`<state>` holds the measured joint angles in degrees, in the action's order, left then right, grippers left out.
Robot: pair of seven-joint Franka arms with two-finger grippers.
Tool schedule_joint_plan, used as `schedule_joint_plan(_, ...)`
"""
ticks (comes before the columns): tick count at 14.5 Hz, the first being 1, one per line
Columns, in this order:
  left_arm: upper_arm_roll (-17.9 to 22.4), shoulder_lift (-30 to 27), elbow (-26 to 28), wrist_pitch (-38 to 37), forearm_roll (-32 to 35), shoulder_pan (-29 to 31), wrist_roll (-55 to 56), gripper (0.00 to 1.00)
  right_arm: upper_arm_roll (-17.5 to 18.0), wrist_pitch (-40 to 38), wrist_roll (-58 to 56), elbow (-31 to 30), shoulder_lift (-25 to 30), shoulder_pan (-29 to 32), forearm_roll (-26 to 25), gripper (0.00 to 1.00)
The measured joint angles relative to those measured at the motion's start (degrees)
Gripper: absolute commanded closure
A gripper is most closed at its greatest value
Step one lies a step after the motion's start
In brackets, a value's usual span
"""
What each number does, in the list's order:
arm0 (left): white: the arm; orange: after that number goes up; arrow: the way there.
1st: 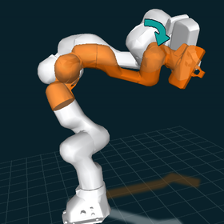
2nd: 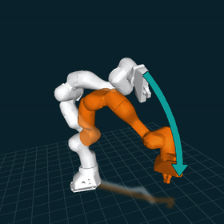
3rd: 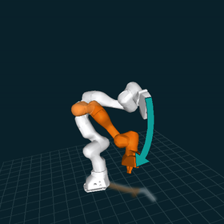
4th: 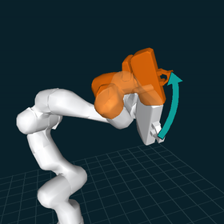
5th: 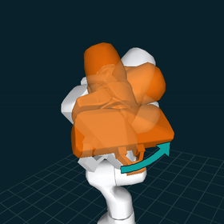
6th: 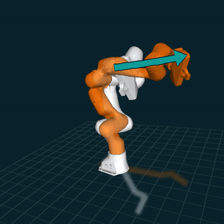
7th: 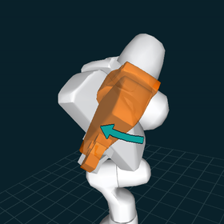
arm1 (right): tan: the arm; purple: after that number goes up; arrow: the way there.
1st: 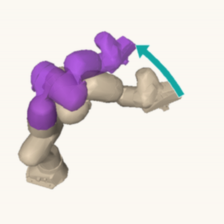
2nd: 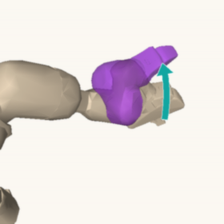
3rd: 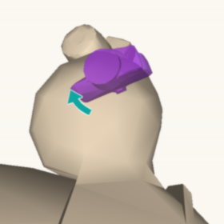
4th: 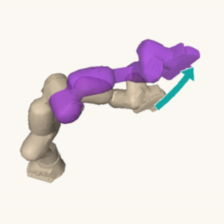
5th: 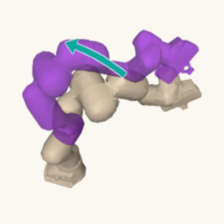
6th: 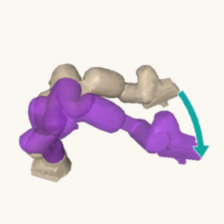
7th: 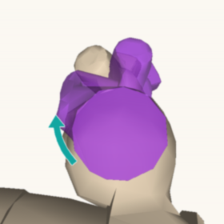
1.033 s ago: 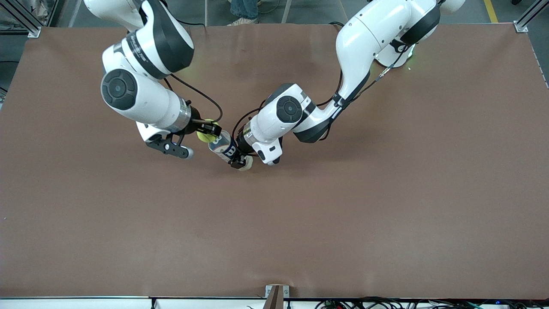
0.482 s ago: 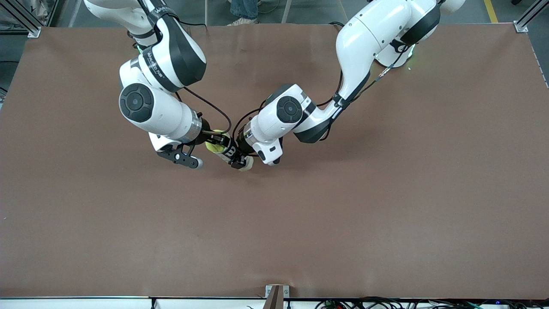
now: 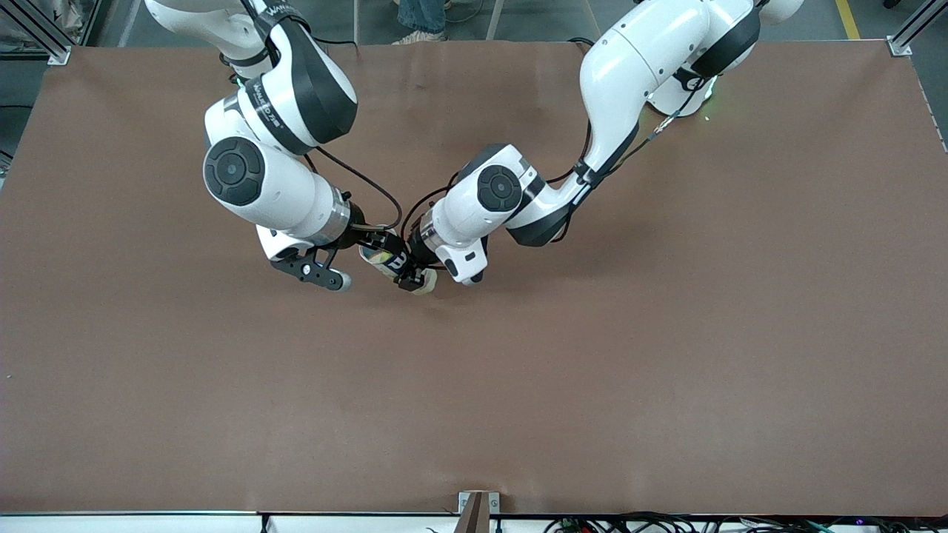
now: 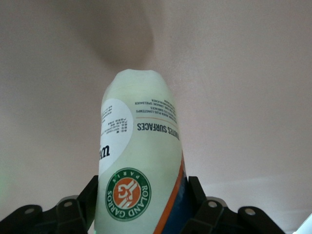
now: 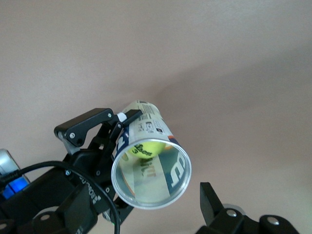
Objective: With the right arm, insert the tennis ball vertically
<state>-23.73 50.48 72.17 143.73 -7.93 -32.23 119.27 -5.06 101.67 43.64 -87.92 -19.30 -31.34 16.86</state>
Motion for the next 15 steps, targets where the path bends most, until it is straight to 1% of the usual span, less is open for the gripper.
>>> schedule_joint_plan(2, 0.0, 0.0, -0.01, 0.0, 0.0, 0.0, 0.0, 0.25, -0.6, -5.34, 0.0, 2.39, 0.46, 0.18, -0.1, 0.0)
schedule_joint_plan(4, -0.01, 0.0, -0.01, 0.0, 0.0, -0.01, 0.0, 0.25, -1.49, -9.96, -0.72, 4.14, 2.05, 0.86, -0.79, 0.0)
schedule_joint_plan(5, -0.01, 0.0, -0.01, 0.0, 0.0, -0.01, 0.0, 0.21, -1.75, -12.05, -2.14, 4.61, 3.38, 1.72, -1.48, 0.0)
schedule_joint_plan(6, -0.01, 0.0, -0.01, 0.0, 0.0, 0.0, -0.01, 0.2, -1.91, -14.22, -3.87, 4.85, 5.13, 3.05, -1.93, 0.0)
schedule_joint_plan(9, 0.07, 0.0, -0.01, 0.0, 0.0, 0.04, -0.02, 0.2, -2.26, -20.53, -8.57, 4.79, 11.24, 8.3, -2.36, 0.0)
schedule_joint_plan(10, 0.16, 0.0, -0.01, 0.0, 0.0, 0.1, -0.02, 0.22, -2.32, -22.47, -9.67, 4.6, 13.23, 9.97, -2.76, 0.0)
schedule_joint_plan(12, 0.48, 0.0, -0.01, -0.63, 0.0, 0.54, -0.05, 0.23, -2.36, -24.98, -11.87, 3.12, 17.56, 12.55, -5.31, 0.0)
schedule_joint_plan(13, 0.64, 0.0, -0.01, -2.15, 0.01, 1.14, -0.16, 0.23, -2.37, -25.44, -13.06, 1.62, 19.92, 13.46, -6.77, 0.0)
schedule_joint_plan(15, 0.77, 0.0, -0.03, -6.0, 0.12, 3.17, -1.35, 0.23, -2.38, -25.55, -15.16, -2.31, 24.61, 16.08, -8.12, 0.0)
